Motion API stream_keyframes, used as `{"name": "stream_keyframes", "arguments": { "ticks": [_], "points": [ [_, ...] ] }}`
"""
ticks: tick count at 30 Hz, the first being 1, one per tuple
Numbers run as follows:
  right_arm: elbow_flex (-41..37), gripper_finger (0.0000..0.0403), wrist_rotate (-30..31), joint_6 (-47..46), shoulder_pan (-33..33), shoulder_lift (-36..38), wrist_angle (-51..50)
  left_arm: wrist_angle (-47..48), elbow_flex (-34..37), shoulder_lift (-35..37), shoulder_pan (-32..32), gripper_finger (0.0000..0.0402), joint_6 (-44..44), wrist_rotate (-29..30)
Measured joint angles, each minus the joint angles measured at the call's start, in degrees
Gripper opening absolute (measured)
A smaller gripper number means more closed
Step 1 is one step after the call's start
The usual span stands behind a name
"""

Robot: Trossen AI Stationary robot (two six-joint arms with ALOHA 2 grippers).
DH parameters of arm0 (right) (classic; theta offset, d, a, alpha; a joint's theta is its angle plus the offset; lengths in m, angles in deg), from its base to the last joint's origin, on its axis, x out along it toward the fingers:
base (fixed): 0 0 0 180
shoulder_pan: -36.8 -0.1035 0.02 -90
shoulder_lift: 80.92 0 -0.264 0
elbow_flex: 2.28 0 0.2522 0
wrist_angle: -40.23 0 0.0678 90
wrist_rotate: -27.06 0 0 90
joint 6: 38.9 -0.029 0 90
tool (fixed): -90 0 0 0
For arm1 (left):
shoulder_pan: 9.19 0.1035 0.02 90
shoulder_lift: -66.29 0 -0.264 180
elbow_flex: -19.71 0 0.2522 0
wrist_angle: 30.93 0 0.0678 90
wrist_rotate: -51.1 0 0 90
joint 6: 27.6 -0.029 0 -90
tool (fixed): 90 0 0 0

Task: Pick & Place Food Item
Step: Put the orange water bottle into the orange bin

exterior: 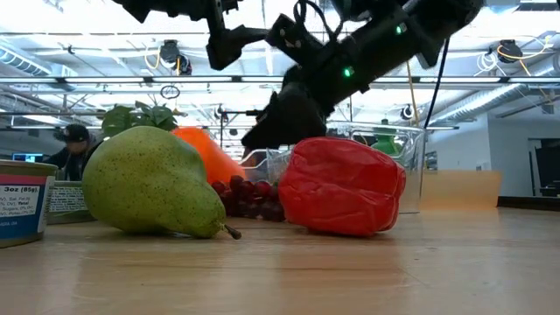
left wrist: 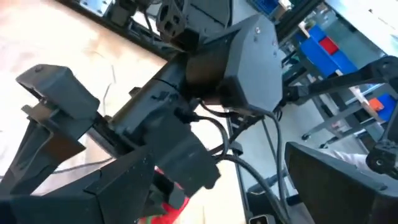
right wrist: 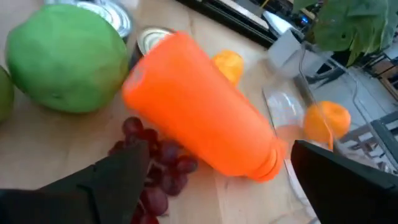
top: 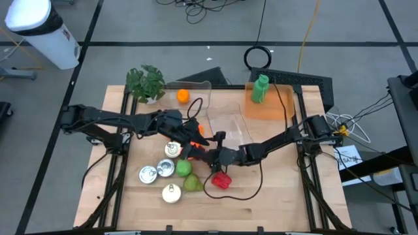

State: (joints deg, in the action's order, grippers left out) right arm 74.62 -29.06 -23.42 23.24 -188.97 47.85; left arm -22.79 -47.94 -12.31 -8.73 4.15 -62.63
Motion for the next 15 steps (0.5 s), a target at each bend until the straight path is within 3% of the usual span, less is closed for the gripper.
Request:
{"name": "stream_keyframes", "arguments": {
  "ticks": [15],
  "points": [
    [2.69, 0.0376, -0.46, 1.89, -2.16, 3.46, -5.9, 7.2, 0.0, 0.7, -3.77, 0.0365, 6.37, -2.3]
  ]
}}
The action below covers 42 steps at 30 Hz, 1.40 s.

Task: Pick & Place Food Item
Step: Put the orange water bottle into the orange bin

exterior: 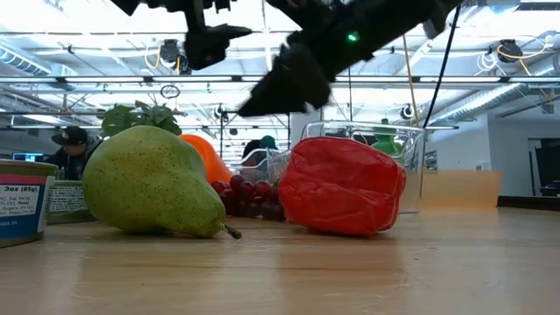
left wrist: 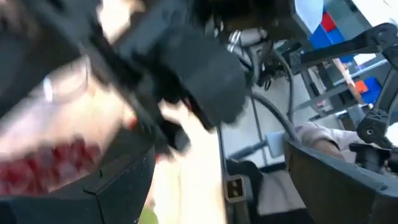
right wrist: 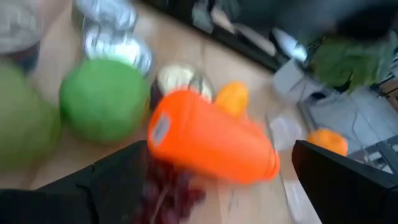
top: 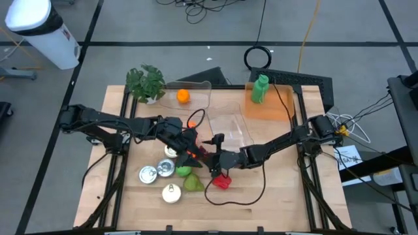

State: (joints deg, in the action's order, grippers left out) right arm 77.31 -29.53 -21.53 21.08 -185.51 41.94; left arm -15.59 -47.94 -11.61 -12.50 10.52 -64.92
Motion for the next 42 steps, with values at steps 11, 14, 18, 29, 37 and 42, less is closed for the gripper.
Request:
{"name": "stream_keyframes", "arguments": {
  "ticks": [11, 14, 18, 29, 37, 42],
  "points": [
    [-0.01, 0.0375, 5.59, -5.82, -1.17, 11.02, -14.24, 24.56, 0.0, -0.18, 3.08, 0.0365, 11.62, 12.75],
    [0.01, 0.0375, 7.9, -6.22, -1.4, 13.56, -16.21, 29.61, 0.02, -0.3, 5.76, 0.0365, 11.66, 20.0],
    [0.0, 0.0375, 8.86, -8.22, -2.06, 16.18, -18.79, 29.62, 0.02, -0.8, 8.03, 0.0365, 10.18, 26.19],
    [-0.03, 0.0375, 8.59, -10.32, -2.78, 17.26, -22.21, 27.51, 0.02, -6.68, 8.92, 0.0365, 13.36, 24.5],
    [-0.03, 0.0375, 8.56, -12.22, -2.74, 17.26, -22.22, 26.93, 0.02, -10.79, 7.68, 0.0365, 13.77, 30.51],
    [-0.03, 0.0375, 8.54, -13.3, -2.74, 17.26, -22.42, 26.6, -0.22, -15.44, 7.66, 0.0365, 13.95, 30.81]
  ]
}}
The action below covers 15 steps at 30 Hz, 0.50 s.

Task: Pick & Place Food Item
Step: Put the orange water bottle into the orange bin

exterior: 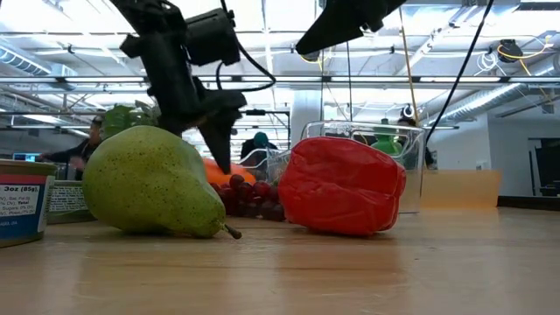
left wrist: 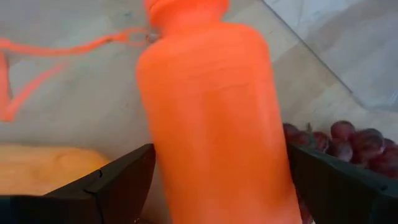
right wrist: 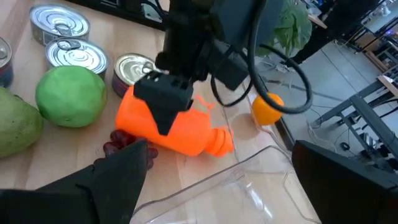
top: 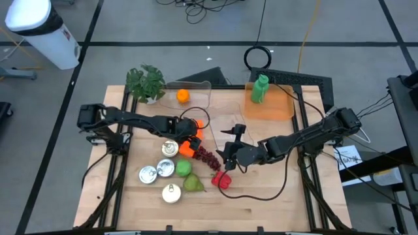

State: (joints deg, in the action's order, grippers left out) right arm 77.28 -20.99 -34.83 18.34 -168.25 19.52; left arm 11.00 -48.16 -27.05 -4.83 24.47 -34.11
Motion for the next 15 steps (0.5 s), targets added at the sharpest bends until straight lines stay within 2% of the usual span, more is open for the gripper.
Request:
{"name": "stream_keyframes", "arguments": {
  "ticks": [5, 15],
  "points": [
    [0.0, 0.0375, -0.01, -0.4, 0.0, 0.0, -0.19, -2.28, -0.11, -3.55, 0.0, 0.0365, -0.03, -0.23],
    [0.0, 0.0375, -0.02, -0.4, -0.02, 0.0, -0.19, -4.57, 0.11, -3.79, -0.37, 0.0361, -7.88, 0.79]
  ]
}}
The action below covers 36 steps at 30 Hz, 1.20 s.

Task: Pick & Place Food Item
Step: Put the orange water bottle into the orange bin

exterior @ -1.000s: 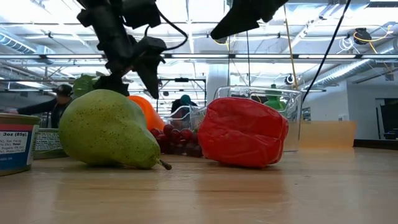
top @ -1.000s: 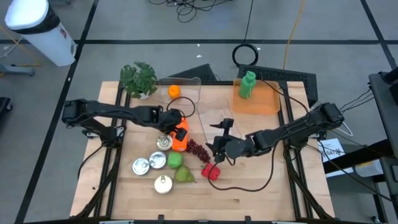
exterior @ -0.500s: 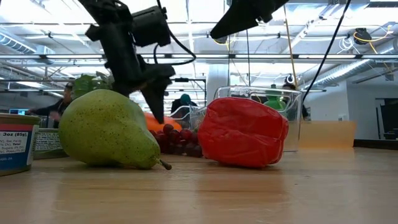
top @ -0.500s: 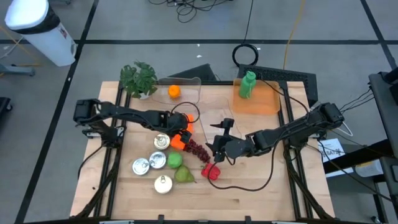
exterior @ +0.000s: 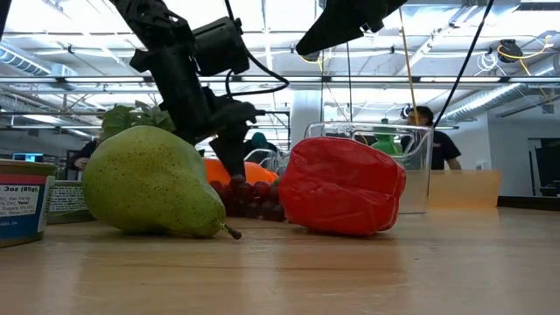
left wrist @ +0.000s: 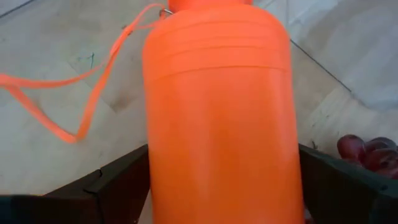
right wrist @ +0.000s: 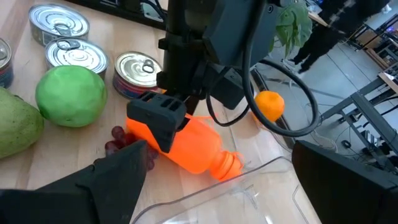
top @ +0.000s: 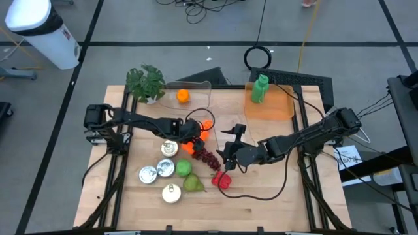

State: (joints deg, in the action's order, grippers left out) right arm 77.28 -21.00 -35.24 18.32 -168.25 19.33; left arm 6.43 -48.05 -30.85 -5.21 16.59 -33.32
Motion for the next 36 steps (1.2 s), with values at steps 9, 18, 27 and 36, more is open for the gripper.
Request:
{"name": "stream_keyframes", "arguments": {
  "ticks": [9, 18, 27, 36],
  "points": [
    [0.0, 0.0375, 0.0, 0.0, 0.0, 0.0, -0.02, 2.78, 0.33, 7.74, -0.09, 0.0249, -5.6, -3.67],
    [-0.02, 0.0375, 2.19, -1.69, 0.01, 1.67, -2.2, -1.13, 0.28, 22.33, -5.64, 0.0234, -16.22, 4.49],
    [-8.38, 0.0375, 7.5, -11.36, 2.55, 9.98, -0.11, -10.7, 2.42, 24.64, -18.44, 0.0228, -27.66, 30.53],
    [-23.96, 0.0375, -13.86, -5.22, 7.76, 15.59, 35.48, -31.72, 5.88, 22.84, -19.08, 0.0226, -38.87, 21.2]
  ]
}}
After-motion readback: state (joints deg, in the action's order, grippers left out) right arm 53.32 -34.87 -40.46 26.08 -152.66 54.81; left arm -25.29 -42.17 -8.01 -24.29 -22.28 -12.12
